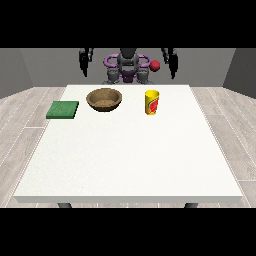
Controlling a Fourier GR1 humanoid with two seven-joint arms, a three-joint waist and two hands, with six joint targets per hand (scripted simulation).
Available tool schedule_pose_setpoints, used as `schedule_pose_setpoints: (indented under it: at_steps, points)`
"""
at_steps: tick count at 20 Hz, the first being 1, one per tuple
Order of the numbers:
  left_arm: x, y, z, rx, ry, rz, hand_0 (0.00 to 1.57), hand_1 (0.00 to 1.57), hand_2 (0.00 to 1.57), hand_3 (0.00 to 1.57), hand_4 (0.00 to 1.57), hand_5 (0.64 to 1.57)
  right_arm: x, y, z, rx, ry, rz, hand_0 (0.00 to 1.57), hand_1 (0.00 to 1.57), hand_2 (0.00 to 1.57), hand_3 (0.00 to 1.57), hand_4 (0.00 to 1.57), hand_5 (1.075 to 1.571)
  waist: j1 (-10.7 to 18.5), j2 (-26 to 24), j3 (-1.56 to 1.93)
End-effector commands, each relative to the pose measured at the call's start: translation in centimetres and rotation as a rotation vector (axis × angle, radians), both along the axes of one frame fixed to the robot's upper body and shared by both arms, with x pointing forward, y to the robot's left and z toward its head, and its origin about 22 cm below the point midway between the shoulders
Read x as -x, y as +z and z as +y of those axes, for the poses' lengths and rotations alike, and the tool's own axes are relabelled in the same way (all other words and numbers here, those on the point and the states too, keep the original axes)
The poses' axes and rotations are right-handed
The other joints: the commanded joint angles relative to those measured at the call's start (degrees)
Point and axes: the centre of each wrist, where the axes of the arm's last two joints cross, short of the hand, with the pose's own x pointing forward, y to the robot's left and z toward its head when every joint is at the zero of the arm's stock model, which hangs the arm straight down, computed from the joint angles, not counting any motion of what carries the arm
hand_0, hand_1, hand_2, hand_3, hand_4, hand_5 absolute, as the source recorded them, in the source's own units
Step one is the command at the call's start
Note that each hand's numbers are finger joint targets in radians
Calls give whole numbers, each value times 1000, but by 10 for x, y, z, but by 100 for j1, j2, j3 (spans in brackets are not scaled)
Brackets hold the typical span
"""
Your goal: Pick the cup and pour the ball into the bowl, then pick the bowl and place it on the pad
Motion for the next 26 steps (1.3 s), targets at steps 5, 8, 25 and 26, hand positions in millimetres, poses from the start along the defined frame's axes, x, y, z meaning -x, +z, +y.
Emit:
schedule_pose_setpoints:
  at_steps: [5, 8, 25, 26]
  points:
    - [-2, 29, 6, -12, 11, -19, 0, 0, 0, 0, 664, 1566, -1, 28, -10, 29, -20, -10, 0, 0, 0, 0, 875, 1533, -32, -1453, 74]
    - [3, 33, -15, 230, 72, 148, 0, 0, 0, 0, 642, 1565, 17, 21, -12, -155, -95, 184, 0, 0, 0, 0, 872, 1539, -429, -2151, 112]
    - [-39, 80, -50, 167, 77, -236, 0, 0, 0, 0, 575, 1537, 4, 87, 12, -177, -50, -162, 0, 0, 0, 225, 727, 1551, -609, 547, 112]
    - [-42, 89, -56, 144, 47, -260, 0, 0, 0, 0, 548, 1526, -6, 84, 12, -163, -64, -187, 0, 0, 0, 87, 712, 1545, -425, 762, 113]
